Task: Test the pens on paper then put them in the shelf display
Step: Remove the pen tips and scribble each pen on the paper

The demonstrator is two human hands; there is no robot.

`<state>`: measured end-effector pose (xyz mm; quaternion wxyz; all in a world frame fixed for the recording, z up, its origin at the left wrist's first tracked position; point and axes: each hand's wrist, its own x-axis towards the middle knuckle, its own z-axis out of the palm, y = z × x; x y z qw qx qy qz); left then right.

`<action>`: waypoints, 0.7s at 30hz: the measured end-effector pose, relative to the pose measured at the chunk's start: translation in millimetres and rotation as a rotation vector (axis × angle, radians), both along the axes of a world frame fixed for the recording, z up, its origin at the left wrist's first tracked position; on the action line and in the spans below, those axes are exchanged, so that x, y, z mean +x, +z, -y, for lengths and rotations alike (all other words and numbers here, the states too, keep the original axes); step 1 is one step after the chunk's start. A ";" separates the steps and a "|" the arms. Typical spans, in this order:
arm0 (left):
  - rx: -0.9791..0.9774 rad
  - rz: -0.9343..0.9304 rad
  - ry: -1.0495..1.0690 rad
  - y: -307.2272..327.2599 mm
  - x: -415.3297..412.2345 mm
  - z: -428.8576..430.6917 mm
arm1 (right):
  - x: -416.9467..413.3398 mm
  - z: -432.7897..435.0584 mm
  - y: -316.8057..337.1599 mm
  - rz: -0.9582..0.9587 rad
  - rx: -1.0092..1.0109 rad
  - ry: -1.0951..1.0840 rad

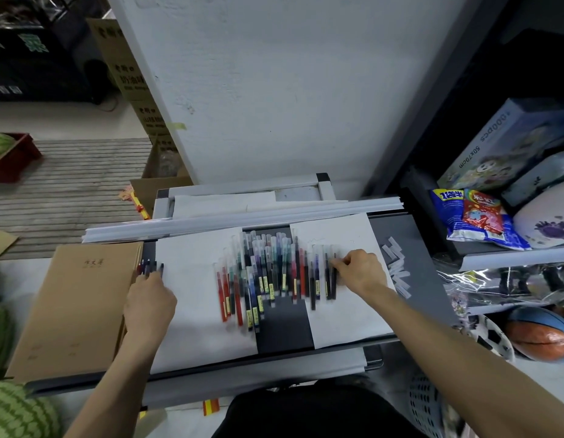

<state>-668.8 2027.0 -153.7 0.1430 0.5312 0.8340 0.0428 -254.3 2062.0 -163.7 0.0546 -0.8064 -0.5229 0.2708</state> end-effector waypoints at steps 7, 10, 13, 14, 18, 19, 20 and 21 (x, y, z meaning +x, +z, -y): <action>-0.019 0.005 -0.001 -5.8 -2.8 5.9 | 55.0 1.5 14.1 0.288 0.137 -0.002; -0.024 0.032 0.027 -3.8 -2.7 6.5 | 73.8 -1.2 14.4 0.351 0.111 0.020; -0.021 0.054 0.010 -1.0 0.4 8.2 | 81.8 -4.7 9.4 0.381 0.085 0.047; -0.013 0.064 0.003 -0.3 2.0 9.0 | 82.8 -5.6 7.3 0.389 0.084 0.051; 0.056 0.135 -0.022 3.0 13.1 14.0 | 83.3 -9.2 0.4 0.397 0.093 0.050; 0.076 0.155 -0.032 4.6 17.5 15.1 | 83.1 -10.0 -0.1 0.399 0.095 0.046; 0.094 0.176 -0.043 6.6 22.4 16.1 | 83.0 -10.6 0.2 0.400 0.097 0.041; 0.109 0.203 -0.056 9.0 27.7 17.0 | 82.8 -10.9 1.3 0.400 0.100 0.037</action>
